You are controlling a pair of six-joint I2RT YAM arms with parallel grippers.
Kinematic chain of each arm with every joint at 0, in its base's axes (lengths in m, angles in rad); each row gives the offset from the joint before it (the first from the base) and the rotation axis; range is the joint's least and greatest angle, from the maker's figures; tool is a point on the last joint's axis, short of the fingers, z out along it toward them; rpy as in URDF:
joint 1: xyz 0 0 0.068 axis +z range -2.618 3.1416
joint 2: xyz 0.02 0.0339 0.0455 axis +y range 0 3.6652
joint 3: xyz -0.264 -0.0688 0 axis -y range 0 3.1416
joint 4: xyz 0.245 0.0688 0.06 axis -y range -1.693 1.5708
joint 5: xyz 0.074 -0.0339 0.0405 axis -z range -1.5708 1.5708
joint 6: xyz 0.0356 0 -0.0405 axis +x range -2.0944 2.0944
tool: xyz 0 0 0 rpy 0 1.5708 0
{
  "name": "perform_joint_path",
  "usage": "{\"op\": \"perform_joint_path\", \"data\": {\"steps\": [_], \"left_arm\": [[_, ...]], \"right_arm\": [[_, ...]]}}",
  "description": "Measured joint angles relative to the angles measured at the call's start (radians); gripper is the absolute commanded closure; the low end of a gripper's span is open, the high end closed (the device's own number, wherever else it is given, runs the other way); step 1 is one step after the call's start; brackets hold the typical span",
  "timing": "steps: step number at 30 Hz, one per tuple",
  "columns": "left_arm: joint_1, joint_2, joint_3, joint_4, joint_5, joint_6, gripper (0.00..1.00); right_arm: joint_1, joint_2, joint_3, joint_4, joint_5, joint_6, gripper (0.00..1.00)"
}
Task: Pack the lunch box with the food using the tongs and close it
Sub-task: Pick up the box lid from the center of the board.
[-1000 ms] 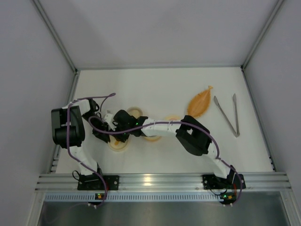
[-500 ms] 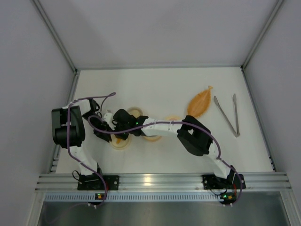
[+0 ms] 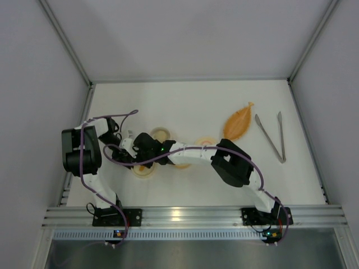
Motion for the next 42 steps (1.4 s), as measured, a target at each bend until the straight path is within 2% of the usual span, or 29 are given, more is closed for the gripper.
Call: {"op": "perform_joint_path", "data": {"steps": [13,18,20,26,31,35,36,38,40,42], "left_arm": [[-0.001,0.000,0.000,0.003,0.005,0.000,1.00],[-0.001,0.000,0.000,0.006,0.005,0.000,1.00],[-0.001,0.000,0.000,0.007,0.006,0.000,1.00],[-0.001,0.000,0.000,0.007,0.007,0.000,1.00],[-0.001,0.000,0.000,0.007,0.007,-0.002,0.98],[0.000,-0.004,0.000,0.009,0.004,-0.003,0.68],[0.000,-0.006,0.000,0.022,0.000,0.000,0.54],[0.005,-0.019,0.002,0.055,0.001,0.001,0.43],[0.016,-0.048,0.003,0.070,-0.001,0.012,0.25],[0.040,-0.084,0.016,0.072,0.011,0.024,0.10]], "right_arm": [[0.003,0.021,0.066,-0.098,-0.013,-0.047,0.85],[0.005,0.038,0.093,-0.145,-0.023,-0.049,0.76],[0.009,0.042,0.095,-0.158,-0.023,-0.050,0.76],[0.011,0.043,0.100,-0.169,-0.024,-0.050,0.85],[0.012,0.046,0.109,-0.176,-0.011,-0.039,1.00],[0.012,0.048,0.115,-0.183,-0.006,-0.040,1.00],[0.012,0.048,0.119,-0.192,-0.007,-0.042,1.00],[0.013,0.045,0.121,-0.207,-0.016,-0.044,1.00],[0.013,0.035,0.119,-0.230,-0.027,-0.050,1.00],[0.013,0.013,0.113,-0.270,-0.051,-0.055,1.00]]}}
